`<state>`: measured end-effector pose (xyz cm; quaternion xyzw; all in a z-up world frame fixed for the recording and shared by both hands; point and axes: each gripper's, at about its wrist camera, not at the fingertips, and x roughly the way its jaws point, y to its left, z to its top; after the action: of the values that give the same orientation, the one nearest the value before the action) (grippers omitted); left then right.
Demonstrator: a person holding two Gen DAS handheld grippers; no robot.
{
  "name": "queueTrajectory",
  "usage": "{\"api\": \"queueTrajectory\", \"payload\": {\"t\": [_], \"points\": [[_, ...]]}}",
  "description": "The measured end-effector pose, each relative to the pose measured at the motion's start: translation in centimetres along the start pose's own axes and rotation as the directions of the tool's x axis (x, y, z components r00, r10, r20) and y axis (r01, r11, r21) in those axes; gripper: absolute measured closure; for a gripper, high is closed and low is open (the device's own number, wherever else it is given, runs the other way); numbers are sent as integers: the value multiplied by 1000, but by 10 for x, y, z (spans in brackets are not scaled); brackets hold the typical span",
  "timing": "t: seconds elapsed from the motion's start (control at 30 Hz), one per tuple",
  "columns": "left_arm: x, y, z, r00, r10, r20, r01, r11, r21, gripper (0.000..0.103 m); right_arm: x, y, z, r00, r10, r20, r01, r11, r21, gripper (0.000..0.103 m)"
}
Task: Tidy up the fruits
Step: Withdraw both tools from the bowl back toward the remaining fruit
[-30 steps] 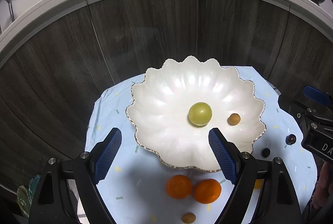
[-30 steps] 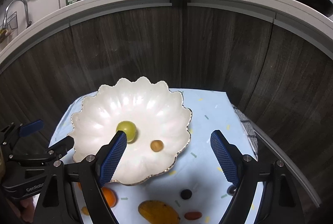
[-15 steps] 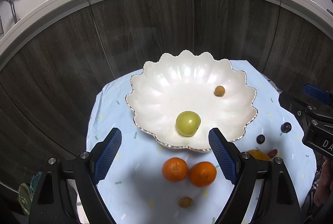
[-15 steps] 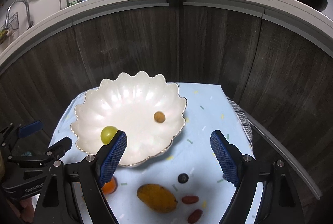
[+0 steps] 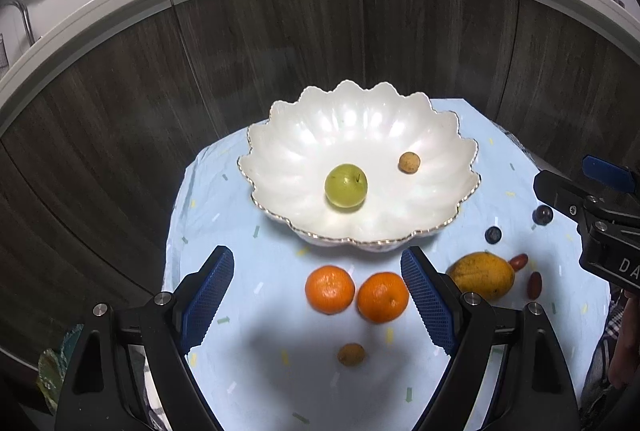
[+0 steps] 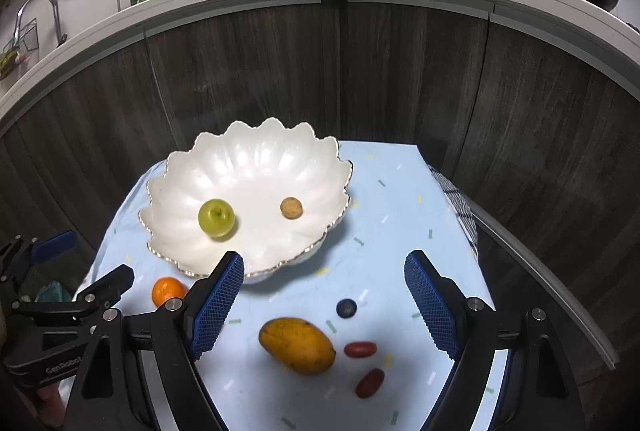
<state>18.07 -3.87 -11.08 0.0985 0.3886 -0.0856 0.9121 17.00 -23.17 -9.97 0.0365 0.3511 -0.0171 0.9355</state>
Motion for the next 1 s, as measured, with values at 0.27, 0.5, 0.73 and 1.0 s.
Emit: {"api": "queueTrajectory", "payload": {"t": [0.27,0.5,0.73,1.0], "points": [[-1,-5,-16,1000,-7,-6,7,1000,9,17,0,-1,-18,1000,-4,-27,5,1000,4,20],[1,-12,-31,1000,-21,-10,21,1000,16,17,1,-5,-33,999,-12,-51,12,1000,7,20],[4,-20,-41,1000,-27,0,27,999,27,17,4,-11,-53,997,-26,-73,27,1000,12,20],[11,-29,-55,1000,-24,6,24,999,25,17,6,-19,-67,995,-53,-79,54,998,16,20]]}}
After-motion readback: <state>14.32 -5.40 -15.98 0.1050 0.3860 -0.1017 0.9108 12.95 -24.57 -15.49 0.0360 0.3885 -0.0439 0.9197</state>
